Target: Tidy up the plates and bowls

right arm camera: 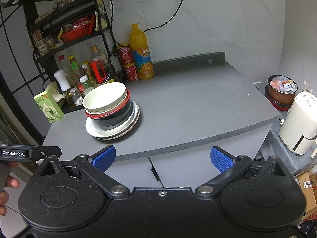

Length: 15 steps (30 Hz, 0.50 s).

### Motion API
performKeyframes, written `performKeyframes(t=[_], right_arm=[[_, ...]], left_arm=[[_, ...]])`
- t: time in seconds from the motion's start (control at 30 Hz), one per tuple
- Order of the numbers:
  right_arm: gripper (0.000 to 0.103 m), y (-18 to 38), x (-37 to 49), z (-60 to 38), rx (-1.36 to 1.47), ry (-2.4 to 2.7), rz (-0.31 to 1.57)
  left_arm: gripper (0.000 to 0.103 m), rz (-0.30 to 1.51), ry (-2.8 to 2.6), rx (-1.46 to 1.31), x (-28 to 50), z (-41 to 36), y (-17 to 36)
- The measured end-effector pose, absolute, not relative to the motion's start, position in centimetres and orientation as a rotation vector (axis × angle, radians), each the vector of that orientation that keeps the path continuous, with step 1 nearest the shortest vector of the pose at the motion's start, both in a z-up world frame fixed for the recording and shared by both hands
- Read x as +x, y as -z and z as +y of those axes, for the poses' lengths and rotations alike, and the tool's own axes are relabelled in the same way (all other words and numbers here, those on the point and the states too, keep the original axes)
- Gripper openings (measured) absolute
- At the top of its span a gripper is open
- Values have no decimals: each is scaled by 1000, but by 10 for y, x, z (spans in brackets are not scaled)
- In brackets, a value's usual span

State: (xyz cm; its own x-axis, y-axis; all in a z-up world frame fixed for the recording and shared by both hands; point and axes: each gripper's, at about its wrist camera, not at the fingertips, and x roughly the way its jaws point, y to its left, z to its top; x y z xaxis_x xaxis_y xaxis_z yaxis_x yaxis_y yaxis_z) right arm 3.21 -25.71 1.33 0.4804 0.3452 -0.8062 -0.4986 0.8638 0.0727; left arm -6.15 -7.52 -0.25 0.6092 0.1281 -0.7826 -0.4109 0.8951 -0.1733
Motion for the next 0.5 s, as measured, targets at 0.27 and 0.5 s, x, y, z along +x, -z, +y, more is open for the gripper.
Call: performKeyframes(t=[0.27,0.5], right_arm=[[103,-14,31,-260,-179,-509,937],[103,-14,32,-262,-177,-504,938]], left_arm=[[102,860,-315,-357,-61,-76,2],[102,859,-315,-358,-59,-79,2]])
